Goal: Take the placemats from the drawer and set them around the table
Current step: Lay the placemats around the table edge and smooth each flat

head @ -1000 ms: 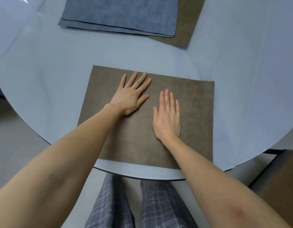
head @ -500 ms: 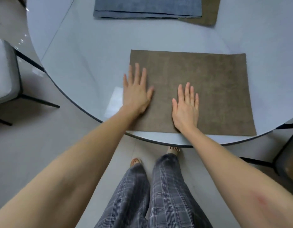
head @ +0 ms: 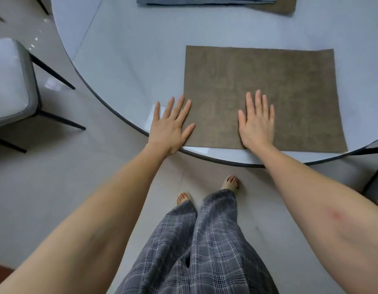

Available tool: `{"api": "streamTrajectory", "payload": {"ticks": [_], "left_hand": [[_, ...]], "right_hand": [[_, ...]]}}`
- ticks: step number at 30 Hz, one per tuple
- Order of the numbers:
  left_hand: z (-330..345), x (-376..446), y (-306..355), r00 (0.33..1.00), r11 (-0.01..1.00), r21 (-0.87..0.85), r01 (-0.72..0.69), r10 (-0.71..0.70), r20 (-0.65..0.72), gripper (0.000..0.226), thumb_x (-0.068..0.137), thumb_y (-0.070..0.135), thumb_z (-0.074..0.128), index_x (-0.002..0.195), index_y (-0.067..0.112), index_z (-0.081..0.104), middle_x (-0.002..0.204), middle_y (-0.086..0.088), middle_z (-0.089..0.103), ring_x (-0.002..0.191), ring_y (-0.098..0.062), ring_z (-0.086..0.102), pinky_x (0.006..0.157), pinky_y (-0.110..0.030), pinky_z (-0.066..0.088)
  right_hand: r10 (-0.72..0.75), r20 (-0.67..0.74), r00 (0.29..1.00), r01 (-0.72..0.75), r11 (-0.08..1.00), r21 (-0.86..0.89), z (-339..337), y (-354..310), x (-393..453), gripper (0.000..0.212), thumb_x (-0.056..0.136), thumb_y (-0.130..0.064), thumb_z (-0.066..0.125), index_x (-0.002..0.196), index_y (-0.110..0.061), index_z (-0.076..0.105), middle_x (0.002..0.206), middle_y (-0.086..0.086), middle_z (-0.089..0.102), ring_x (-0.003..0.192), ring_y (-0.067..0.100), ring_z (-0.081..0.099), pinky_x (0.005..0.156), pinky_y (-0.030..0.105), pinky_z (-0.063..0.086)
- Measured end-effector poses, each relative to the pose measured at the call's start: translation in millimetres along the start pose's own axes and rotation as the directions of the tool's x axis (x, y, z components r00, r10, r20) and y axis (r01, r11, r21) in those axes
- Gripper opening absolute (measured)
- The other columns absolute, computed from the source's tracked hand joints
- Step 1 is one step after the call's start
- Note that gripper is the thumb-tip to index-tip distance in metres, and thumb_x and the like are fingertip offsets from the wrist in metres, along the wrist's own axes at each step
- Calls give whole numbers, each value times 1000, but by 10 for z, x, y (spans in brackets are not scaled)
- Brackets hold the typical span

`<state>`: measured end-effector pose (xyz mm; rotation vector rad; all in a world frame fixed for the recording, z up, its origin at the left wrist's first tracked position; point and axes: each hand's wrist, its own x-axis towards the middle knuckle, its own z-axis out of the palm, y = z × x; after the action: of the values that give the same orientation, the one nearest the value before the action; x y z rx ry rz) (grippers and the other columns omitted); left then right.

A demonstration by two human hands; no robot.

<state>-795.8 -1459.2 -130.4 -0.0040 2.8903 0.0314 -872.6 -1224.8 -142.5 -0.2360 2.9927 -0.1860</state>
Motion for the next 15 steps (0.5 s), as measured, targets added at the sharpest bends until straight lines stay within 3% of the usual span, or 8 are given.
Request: {"api": "streamTrajectory", "payload": {"ticks": [2,4,7,10,15], "left_hand": [[-151,7,-52,997,997,82,2,-8,80,66,99,56,15,155,25,1,163,4,2,150,-23,4,117,-55,-5],[-342,37,-104,987,994,93,61,-74,140,63,99,50,24,153,19,14,159,0,21,146,-27,21,116,-58,-1],[-725,181,-288,957,979,30,200,-202,207,44,98,34,35,136,13,38,133,-7,53,121,-30,52,111,-53,20],[-1150,432,-492,947,973,-5,231,-224,230,37,98,32,40,128,13,49,129,-9,56,115,-30,56,96,-39,40],[-1728,977,-586,969,976,-49,212,-203,144,44,99,34,40,137,13,41,134,-10,53,116,-31,55,91,-40,45]], "right_hand": [[-3,87,996,2,1000,5,-76,11,-7,58,102,-42,23,154,-23,6,162,4,0,149,21,0,121,40,1],[18,185,983,-19,1000,4,-217,2,7,59,101,-41,27,154,-22,8,162,4,0,149,22,2,120,41,6],[49,225,973,-50,999,-3,-546,-114,104,48,99,-33,39,141,-10,39,152,15,33,139,30,33,111,42,30],[32,173,984,-30,999,-10,-929,-262,337,34,98,-29,38,109,-5,59,119,18,61,111,34,57,89,40,45],[-91,133,987,88,996,25,-1478,-407,1076,33,99,-29,39,116,-6,57,121,14,60,111,33,56,83,37,45]]}}
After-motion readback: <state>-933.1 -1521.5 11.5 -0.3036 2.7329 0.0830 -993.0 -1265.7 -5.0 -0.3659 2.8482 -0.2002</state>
